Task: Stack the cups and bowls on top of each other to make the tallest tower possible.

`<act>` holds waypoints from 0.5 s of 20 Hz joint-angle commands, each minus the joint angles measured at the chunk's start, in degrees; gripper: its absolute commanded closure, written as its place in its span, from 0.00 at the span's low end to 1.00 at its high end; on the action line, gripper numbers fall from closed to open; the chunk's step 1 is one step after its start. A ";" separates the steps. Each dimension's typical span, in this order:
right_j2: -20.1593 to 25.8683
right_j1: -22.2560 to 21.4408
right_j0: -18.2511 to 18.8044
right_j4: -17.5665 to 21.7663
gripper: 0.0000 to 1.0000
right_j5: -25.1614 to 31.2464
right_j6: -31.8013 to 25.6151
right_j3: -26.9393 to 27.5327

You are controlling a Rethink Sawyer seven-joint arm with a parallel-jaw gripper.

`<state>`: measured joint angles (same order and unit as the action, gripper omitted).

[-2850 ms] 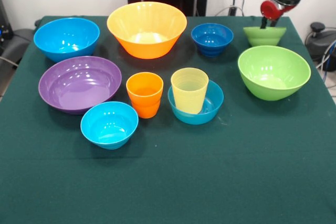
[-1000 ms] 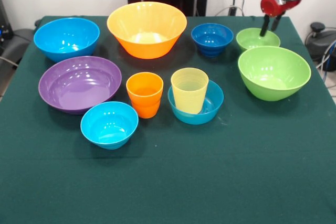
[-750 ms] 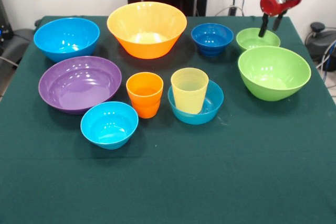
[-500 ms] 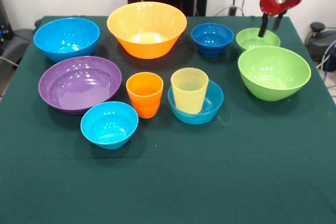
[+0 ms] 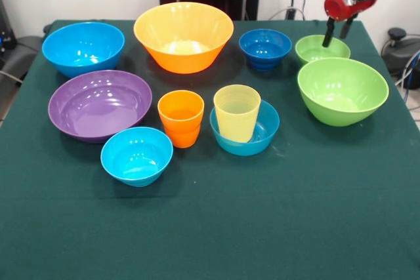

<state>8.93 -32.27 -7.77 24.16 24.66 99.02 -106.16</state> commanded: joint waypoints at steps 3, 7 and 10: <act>3.47 4.63 -0.61 2.00 0.00 0.23 1.82 1.97; 3.50 4.65 -0.64 2.13 0.00 0.53 1.45 2.16; 3.16 6.07 -1.03 2.71 0.00 -0.17 1.43 3.13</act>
<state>8.95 -30.05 -7.95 24.15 24.65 99.02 -106.14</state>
